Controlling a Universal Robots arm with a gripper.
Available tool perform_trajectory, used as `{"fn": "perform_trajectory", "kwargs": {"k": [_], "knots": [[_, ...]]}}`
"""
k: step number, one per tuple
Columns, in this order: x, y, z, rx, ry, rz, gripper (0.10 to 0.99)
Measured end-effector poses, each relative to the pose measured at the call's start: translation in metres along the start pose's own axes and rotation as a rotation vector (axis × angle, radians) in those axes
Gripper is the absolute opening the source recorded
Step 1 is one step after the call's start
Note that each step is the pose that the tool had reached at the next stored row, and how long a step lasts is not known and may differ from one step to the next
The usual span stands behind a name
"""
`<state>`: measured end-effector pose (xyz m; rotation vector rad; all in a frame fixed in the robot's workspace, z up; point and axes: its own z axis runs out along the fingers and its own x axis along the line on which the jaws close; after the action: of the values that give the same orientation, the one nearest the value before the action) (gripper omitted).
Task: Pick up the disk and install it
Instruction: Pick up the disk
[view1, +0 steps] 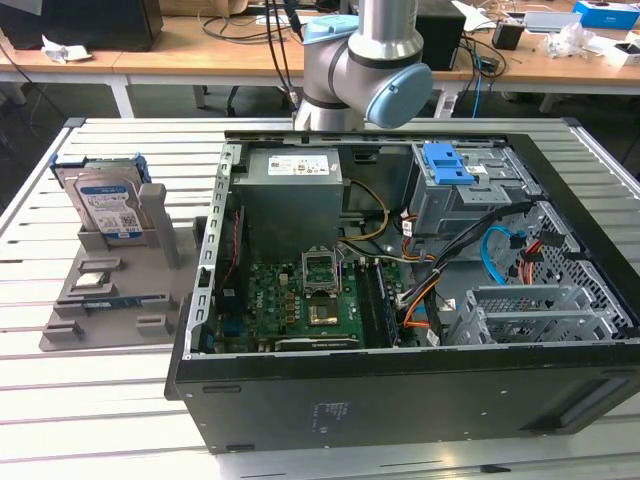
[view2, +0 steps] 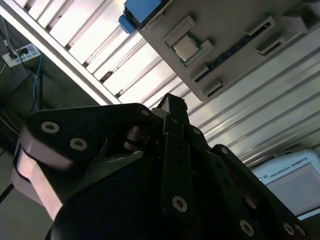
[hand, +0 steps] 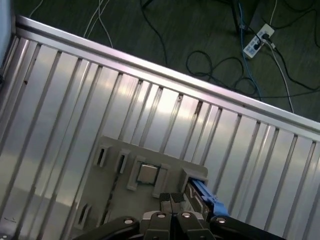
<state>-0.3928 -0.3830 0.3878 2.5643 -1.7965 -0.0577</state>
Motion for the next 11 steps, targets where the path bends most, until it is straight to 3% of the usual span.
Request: {"fn": "perform_trajectory", "kwargs": {"k": [5, 11], "knots": [[0.0, 0.0, 0.0, -0.002, 0.0019, -0.068, 0.102], [0.0, 0.0, 0.0, -0.002, 0.0022, -0.074, 0.102]]}}
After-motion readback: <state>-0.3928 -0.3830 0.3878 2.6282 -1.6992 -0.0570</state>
